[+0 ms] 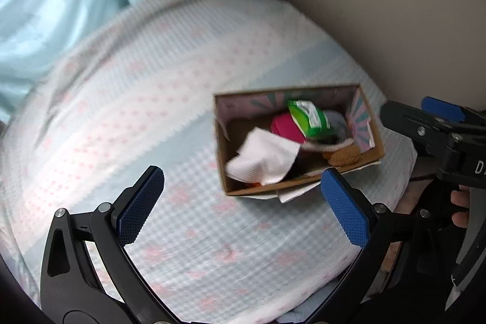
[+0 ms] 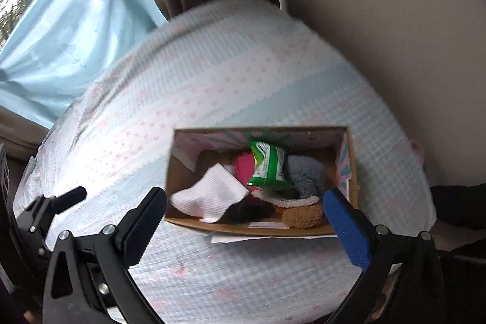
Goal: Organize soft objects
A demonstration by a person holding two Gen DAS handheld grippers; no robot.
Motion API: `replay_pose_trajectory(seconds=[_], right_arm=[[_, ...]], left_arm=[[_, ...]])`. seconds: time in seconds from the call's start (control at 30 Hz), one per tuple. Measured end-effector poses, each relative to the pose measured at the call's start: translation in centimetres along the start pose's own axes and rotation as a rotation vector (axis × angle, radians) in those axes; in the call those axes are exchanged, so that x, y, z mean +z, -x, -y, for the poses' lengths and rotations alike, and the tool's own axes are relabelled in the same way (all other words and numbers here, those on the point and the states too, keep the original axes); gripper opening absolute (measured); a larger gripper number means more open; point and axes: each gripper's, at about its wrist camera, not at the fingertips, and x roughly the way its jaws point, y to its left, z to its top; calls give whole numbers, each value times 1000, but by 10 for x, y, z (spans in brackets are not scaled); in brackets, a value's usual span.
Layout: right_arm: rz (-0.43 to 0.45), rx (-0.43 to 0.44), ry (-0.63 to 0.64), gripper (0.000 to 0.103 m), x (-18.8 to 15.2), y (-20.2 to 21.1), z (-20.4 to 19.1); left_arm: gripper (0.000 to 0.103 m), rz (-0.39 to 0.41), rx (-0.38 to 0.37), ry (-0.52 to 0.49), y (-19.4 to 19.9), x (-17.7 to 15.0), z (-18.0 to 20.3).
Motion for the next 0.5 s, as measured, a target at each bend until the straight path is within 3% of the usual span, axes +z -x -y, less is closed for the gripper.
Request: replay_pose_trajectory(seconds=[0.13, 0.33, 0.5], right_arm=[[116, -28, 29, 102, -15, 59, -26], [278, -71, 65, 102, -48, 140, -66], [432, -104, 51, 102, -79, 197, -92]], left_arm=[[103, 90, 11, 12, 59, -9, -18], [103, 294, 46, 3, 161, -35, -42], [103, 386, 43, -13, 216, -61, -54]])
